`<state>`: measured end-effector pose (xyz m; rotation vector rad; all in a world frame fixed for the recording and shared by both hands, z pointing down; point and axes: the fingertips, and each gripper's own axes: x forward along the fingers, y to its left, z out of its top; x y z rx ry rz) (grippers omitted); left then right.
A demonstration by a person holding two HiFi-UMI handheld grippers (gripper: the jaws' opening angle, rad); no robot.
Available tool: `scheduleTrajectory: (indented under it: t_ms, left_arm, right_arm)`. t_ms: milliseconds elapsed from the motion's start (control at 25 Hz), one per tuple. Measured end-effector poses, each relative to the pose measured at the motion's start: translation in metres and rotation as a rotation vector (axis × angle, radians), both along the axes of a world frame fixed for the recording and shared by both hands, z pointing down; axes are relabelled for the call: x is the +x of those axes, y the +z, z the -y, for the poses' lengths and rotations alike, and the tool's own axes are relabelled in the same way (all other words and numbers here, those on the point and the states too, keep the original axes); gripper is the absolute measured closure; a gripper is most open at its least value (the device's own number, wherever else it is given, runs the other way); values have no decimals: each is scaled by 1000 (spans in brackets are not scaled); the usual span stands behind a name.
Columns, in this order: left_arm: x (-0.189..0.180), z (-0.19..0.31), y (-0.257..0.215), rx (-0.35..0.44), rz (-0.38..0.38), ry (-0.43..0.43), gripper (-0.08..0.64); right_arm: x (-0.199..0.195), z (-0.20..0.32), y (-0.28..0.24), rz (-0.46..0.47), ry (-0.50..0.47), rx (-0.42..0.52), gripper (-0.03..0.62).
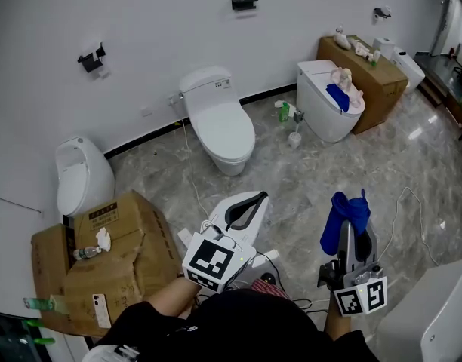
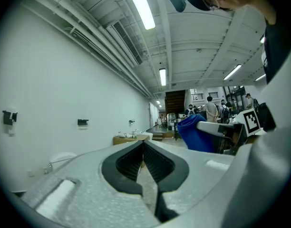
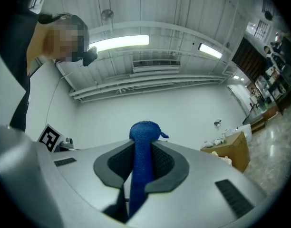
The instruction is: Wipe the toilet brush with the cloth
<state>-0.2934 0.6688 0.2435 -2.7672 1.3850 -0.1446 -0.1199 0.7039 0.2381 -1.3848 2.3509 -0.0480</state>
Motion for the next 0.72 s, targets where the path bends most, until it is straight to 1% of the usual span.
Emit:
scheduleTrajectory:
  t_ms: [120, 280, 720]
  left_arm:
    - [9, 6, 1, 13, 23, -6, 554]
    - [23, 18, 4, 5, 15, -2, 554]
    - [66, 33, 5, 26, 49, -31, 554]
  right_arm:
    - [8, 6, 2, 9, -11, 3, 528]
    - [22, 16, 3, 17, -13, 7, 528]
    - [65, 42, 12, 6, -58, -3, 528]
